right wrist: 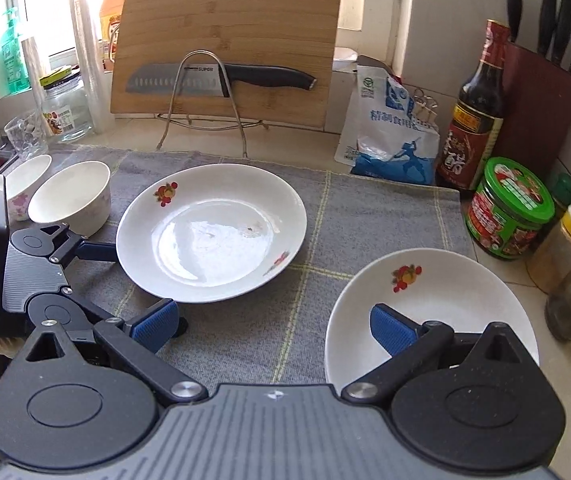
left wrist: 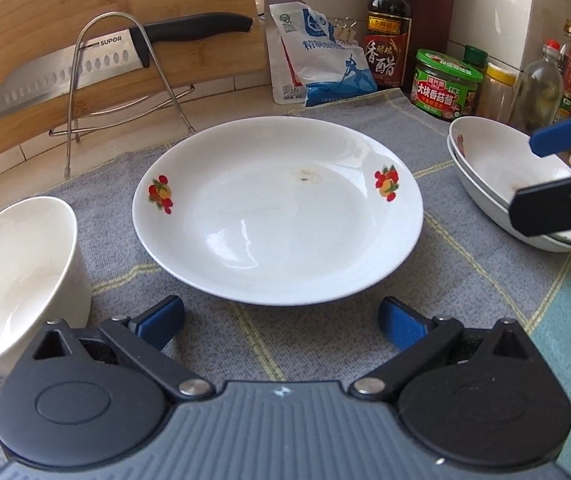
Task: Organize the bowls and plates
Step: 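Close the right gripper on the flowered white plate's rim and lift, then carry the flowered plate with the right gripper toward the stacked plates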
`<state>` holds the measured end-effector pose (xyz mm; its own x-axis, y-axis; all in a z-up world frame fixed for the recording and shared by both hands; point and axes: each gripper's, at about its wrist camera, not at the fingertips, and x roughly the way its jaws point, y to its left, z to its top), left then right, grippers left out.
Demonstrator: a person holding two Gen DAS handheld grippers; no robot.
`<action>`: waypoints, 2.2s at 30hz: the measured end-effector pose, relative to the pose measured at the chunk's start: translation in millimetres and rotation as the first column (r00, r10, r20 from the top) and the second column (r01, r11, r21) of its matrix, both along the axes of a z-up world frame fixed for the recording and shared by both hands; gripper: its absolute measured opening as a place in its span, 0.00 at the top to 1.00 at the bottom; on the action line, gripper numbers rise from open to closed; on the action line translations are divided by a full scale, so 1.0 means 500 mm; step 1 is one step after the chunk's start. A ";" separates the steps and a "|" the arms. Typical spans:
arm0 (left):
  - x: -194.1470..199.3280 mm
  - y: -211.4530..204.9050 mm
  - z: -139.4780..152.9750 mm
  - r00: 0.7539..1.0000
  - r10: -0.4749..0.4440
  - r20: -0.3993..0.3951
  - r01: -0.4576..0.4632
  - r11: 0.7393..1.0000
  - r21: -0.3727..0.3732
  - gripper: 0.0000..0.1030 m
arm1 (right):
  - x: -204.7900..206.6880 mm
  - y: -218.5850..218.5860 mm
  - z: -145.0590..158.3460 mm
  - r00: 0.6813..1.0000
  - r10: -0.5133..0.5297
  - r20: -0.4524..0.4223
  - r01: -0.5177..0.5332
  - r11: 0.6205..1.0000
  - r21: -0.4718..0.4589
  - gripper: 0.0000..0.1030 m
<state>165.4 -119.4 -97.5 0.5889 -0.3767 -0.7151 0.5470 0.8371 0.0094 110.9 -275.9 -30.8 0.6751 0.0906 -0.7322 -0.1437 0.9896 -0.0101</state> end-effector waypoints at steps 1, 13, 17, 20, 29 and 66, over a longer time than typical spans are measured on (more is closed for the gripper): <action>-0.001 0.000 0.000 1.000 0.006 0.001 -0.006 1.000 -0.002 0.00 | 0.017 0.001 0.001 0.999 0.031 -0.005 -0.031 1.000 -0.002 0.00; 0.000 -0.009 -0.005 0.993 0.104 0.046 -0.103 0.994 -0.031 0.00 | 0.205 -0.017 -0.033 0.944 0.313 -0.107 -0.314 0.949 0.016 0.00; 0.004 -0.014 -0.002 0.992 0.119 0.037 -0.118 0.993 -0.024 0.00 | 0.265 -0.014 -0.051 0.919 0.367 -0.146 -0.366 0.930 0.035 0.00; 0.007 -0.014 -0.002 0.993 0.115 0.034 -0.114 0.993 -0.022 0.00 | 0.304 -0.008 -0.067 0.893 0.413 -0.176 -0.409 0.910 0.064 0.00; 0.003 -0.015 -0.004 0.993 0.111 0.048 -0.110 0.993 -0.030 0.00 | 0.392 0.002 -0.111 0.810 0.529 -0.252 -0.490 0.848 0.204 0.00; 0.011 -0.014 0.003 0.998 0.043 0.043 -0.042 0.999 -0.032 0.03 | 0.477 0.004 -0.116 0.681 0.629 -0.375 -0.483 0.771 0.415 0.00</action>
<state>170.7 -126.4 -96.0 0.6354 -0.3725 -0.6764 0.5107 0.8597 0.0063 349.5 -273.8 -88.8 0.0129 0.5689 -0.8223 -0.5818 0.6731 0.4566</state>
